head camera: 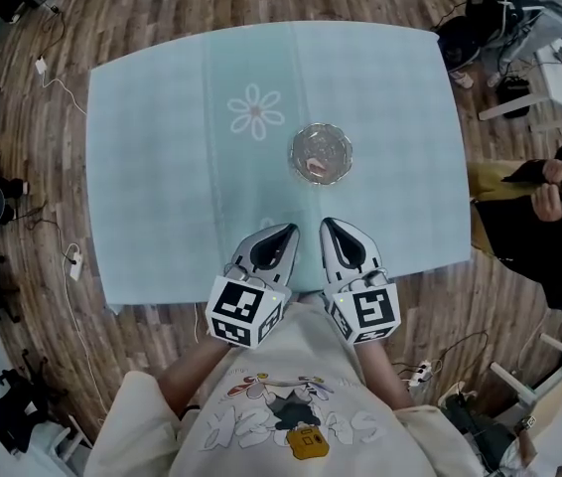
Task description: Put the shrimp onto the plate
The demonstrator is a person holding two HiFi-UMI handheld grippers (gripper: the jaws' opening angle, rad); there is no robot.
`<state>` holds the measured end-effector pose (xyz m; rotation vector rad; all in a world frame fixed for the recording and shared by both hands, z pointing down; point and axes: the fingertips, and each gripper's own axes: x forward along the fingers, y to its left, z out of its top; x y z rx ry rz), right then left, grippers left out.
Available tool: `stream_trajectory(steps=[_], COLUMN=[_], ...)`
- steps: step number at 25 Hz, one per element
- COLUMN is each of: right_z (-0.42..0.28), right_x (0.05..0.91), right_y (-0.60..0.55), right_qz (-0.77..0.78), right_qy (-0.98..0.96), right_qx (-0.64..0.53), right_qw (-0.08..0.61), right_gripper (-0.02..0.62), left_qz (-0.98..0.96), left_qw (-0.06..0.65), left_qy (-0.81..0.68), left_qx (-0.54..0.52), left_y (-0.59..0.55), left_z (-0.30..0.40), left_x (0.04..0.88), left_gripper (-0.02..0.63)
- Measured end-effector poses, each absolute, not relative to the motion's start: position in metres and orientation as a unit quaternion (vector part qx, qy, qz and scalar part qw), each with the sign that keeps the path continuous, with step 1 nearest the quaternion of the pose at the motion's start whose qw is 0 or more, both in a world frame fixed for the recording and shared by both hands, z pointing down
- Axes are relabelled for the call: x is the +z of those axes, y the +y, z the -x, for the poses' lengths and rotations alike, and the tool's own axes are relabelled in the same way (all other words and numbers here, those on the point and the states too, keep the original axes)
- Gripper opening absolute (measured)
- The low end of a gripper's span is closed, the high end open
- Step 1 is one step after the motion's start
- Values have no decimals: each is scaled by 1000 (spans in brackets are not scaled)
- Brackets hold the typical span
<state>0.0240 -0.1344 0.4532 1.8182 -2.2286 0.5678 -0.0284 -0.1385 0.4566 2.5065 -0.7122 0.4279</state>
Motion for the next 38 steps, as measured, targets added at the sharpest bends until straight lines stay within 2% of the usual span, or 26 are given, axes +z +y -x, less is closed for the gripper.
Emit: stream_trajectory(steps=[3, 10, 26, 34, 38], right_z=[-24, -8, 10, 3, -25], right_x=[449, 435, 402, 419, 397], right_y=[-133, -133, -125, -119, -117], right_qz=[-615, -608, -612, -621, -629], right_qy=[-758, -767, -771, -757, -753], right_qx=[193, 185, 153, 176, 166], right_qw=[100, 87, 91, 100, 98], right_gripper=[23, 23, 23, 23, 23], left_qz=[-912, -911, -930, -931, -934], left_qw=[284, 266, 212, 207, 210], left_qy=[-256, -291, -275, -269, -259], left_qx=[148, 119, 120, 136, 131], left_y=[-137, -141, -123, -120, -118], left_z=[32, 54, 54, 57, 27], left_x=[442, 426, 411, 421, 408], left_gripper=[8, 8, 8, 8, 8])
